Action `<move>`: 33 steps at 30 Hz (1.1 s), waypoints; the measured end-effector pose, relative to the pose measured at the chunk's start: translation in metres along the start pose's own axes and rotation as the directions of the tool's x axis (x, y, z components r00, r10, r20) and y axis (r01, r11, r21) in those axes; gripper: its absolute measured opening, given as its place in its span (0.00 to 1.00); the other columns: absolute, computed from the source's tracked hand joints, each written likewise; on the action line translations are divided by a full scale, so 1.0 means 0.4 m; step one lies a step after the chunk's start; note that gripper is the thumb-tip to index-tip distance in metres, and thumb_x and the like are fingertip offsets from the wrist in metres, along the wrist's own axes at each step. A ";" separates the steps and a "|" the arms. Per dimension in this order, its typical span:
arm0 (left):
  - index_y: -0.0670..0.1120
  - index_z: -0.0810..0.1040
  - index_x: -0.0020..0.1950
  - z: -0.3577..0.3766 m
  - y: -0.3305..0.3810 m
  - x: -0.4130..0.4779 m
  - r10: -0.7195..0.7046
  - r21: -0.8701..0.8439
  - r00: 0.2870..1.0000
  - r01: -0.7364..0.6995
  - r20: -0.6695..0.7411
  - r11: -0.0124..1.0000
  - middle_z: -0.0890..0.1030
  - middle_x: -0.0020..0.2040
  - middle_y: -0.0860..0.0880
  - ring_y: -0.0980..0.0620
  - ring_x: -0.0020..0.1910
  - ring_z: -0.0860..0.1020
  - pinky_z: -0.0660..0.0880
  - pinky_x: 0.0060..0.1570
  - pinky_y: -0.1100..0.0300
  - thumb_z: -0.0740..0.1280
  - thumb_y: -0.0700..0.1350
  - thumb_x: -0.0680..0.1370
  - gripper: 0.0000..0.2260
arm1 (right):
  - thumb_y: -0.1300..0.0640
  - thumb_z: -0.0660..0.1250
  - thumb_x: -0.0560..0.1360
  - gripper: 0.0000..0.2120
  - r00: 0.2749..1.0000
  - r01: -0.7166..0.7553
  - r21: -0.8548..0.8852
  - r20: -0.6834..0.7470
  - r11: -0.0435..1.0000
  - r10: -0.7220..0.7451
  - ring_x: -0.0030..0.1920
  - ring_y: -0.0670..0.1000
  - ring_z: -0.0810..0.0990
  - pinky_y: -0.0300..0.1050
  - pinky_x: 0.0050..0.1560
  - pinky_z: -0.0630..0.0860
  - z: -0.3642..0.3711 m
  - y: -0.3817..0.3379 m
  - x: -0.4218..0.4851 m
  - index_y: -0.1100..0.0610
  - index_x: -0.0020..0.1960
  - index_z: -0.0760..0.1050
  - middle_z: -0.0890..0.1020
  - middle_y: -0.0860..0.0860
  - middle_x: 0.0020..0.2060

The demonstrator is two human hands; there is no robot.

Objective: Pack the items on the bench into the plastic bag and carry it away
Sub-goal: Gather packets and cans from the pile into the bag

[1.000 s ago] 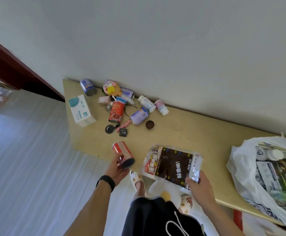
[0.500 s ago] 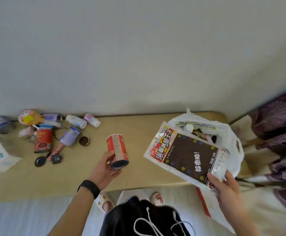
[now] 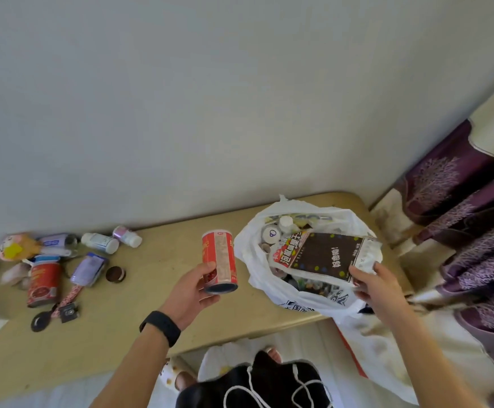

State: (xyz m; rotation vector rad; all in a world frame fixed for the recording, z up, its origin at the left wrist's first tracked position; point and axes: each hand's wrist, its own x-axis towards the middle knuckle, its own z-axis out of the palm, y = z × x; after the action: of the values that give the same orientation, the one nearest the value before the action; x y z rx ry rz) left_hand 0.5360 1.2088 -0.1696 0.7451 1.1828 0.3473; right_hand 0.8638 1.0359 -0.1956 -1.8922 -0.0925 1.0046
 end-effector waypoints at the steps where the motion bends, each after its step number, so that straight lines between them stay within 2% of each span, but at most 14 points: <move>1: 0.46 0.77 0.57 0.006 0.004 -0.005 0.001 0.025 1.000 0.000 -0.011 1.000 0.83 0.54 0.42 0.43 0.53 0.80 0.72 0.59 0.48 0.62 0.49 0.80 0.10 | 0.59 0.72 0.75 0.10 1.000 -0.017 -0.106 0.010 0.994 0.018 0.33 0.52 0.75 0.46 0.37 0.75 0.012 0.007 0.025 0.59 0.51 0.73 0.80 0.57 0.39; 3: 0.46 0.77 0.56 0.016 0.011 -0.012 0.001 0.070 1.000 0.001 -0.021 0.998 0.83 0.54 0.42 0.43 0.53 0.80 0.72 0.58 0.48 0.63 0.49 0.80 0.10 | 0.52 0.72 0.74 0.15 0.998 -0.016 -0.477 0.048 0.879 0.044 0.40 0.53 0.79 0.47 0.41 0.76 0.027 0.019 0.063 0.58 0.54 0.73 0.81 0.57 0.47; 5: 0.46 0.78 0.55 0.030 0.019 -0.015 0.005 0.116 1.000 -0.002 -0.025 0.993 0.84 0.52 0.43 0.43 0.52 0.80 0.72 0.58 0.48 0.62 0.48 0.80 0.09 | 0.45 0.66 0.76 0.19 0.988 0.063 -0.761 0.140 0.646 0.068 0.50 0.54 0.78 0.47 0.50 0.76 0.032 0.032 0.072 0.57 0.59 0.74 0.80 0.56 0.54; 8: 0.47 0.78 0.55 0.060 0.031 -0.010 0.010 0.200 1.000 -0.010 0.000 0.980 0.84 0.52 0.44 0.44 0.51 0.80 0.73 0.58 0.48 0.63 0.49 0.80 0.09 | 0.37 0.57 0.75 0.26 0.999 0.039 -0.887 0.048 0.461 0.009 0.71 0.59 0.64 0.55 0.68 0.66 0.010 0.062 0.077 0.47 0.69 0.69 0.68 0.58 0.72; 10: 0.47 0.79 0.56 0.094 0.040 -0.002 0.017 0.258 0.999 -0.024 0.031 0.966 0.84 0.51 0.43 0.45 0.50 0.81 0.75 0.56 0.50 0.68 0.53 0.75 0.14 | 0.39 0.61 0.75 0.29 0.995 -0.078 -0.806 -0.097 0.587 -0.001 0.73 0.62 0.56 0.60 0.70 0.62 -0.005 0.079 0.083 0.40 0.75 0.60 0.57 0.58 0.76; 11: 0.47 0.79 0.56 0.117 0.046 0.003 0.021 0.282 0.999 -0.033 0.046 0.959 0.84 0.50 0.44 0.46 0.48 0.81 0.76 0.53 0.51 0.71 0.56 0.69 0.20 | 0.42 0.64 0.75 0.31 0.989 -0.138 -0.692 -0.137 0.708 0.058 0.70 0.63 0.62 0.58 0.67 0.68 -0.013 0.088 0.092 0.38 0.75 0.57 0.58 0.58 0.76; 13: 0.47 0.80 0.54 0.174 0.062 0.012 0.018 0.335 0.996 -0.045 0.084 0.941 0.84 0.47 0.46 0.48 0.44 0.81 0.77 0.47 0.54 0.72 0.60 0.60 0.27 | 0.52 0.70 0.74 0.35 0.970 -0.238 -0.289 -0.121 0.927 0.211 0.52 0.58 0.75 0.50 0.44 0.77 -0.016 0.106 0.096 0.41 0.75 0.57 0.68 0.57 0.69; 15: 0.48 0.80 0.54 0.233 0.065 0.029 0.014 0.385 0.990 -0.068 0.142 0.920 0.84 0.46 0.48 0.49 0.44 0.82 0.77 0.46 0.56 0.71 0.59 0.63 0.24 | 0.60 0.73 0.73 0.38 0.950 -0.298 0.020 -0.093 0.954 0.299 0.45 0.55 0.75 0.47 0.37 0.75 -0.010 0.129 0.098 0.45 0.76 0.58 0.71 0.55 0.62; 18: 0.50 0.79 0.56 0.321 0.065 0.065 0.042 0.511 0.985 -0.125 0.170 0.850 0.84 0.51 0.49 0.51 0.49 0.82 0.78 0.47 0.57 0.71 0.58 0.69 0.19 | 0.62 0.72 0.73 0.31 0.936 -0.236 0.124 -0.236 0.964 0.260 0.53 0.60 0.78 0.56 0.51 0.79 -0.001 0.138 0.110 0.53 0.73 0.65 0.76 0.58 0.60; 20: 0.50 0.78 0.57 0.369 0.062 0.096 0.110 0.629 0.980 -0.190 0.164 0.754 0.83 0.50 0.51 0.54 0.47 0.81 0.77 0.44 0.59 0.70 0.57 0.73 0.17 | 0.58 0.69 0.76 0.22 0.930 -0.135 0.065 -0.335 0.989 0.149 0.50 0.58 0.79 0.55 0.52 0.80 -0.002 0.103 0.088 0.55 0.69 0.72 0.80 0.57 0.55; 23: 0.55 0.77 0.53 0.431 0.056 0.138 0.200 0.799 0.956 -0.291 0.216 0.526 0.82 0.46 0.55 0.55 0.44 0.81 0.76 0.43 0.58 0.69 0.60 0.71 0.15 | 0.55 0.64 0.79 0.13 0.916 0.001 -0.039 -0.401 0.999 -0.017 0.40 0.50 0.76 0.44 0.40 0.73 -0.015 0.055 0.016 0.54 0.64 0.75 0.78 0.51 0.52; 29: 0.50 0.70 0.65 0.491 -0.001 0.218 0.198 0.866 0.869 -0.378 0.454 -0.326 0.76 0.60 0.47 0.43 0.57 0.77 0.75 0.53 0.49 0.67 0.62 0.73 0.25 | 0.57 0.63 0.80 0.07 0.862 0.114 -0.088 -0.486 0.990 -0.142 0.34 0.40 0.73 0.28 0.29 0.67 -0.021 0.062 -0.106 0.53 0.57 0.75 0.79 0.49 0.40; 31: 0.50 0.69 0.66 0.489 -0.027 0.232 0.125 0.820 0.863 -0.407 0.490 -0.402 0.74 0.63 0.46 0.42 0.59 0.76 0.75 0.54 0.47 0.65 0.58 0.76 0.22 | 0.57 0.63 0.80 0.07 0.843 0.128 -0.042 -0.521 0.991 -0.131 0.36 0.43 0.76 0.35 0.34 0.69 -0.027 0.076 -0.128 0.53 0.57 0.76 0.79 0.46 0.39; 33: 0.51 0.68 0.68 0.480 -0.052 0.240 0.047 0.820 0.864 -0.457 0.501 -0.344 0.73 0.63 0.47 0.42 0.60 0.75 0.75 0.54 0.47 0.64 0.58 0.76 0.22 | 0.57 0.64 0.80 0.05 0.839 0.132 -0.020 -0.530 0.991 -0.123 0.39 0.48 0.77 0.44 0.41 0.71 -0.034 0.084 -0.137 0.52 0.55 0.75 0.78 0.43 0.38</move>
State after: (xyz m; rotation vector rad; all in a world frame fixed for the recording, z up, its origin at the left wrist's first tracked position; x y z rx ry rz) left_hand 0.7452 1.1869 -0.2171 2.6086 0.7117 -0.5989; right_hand 0.8256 0.9834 -0.1860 -2.0523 0.1151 0.3606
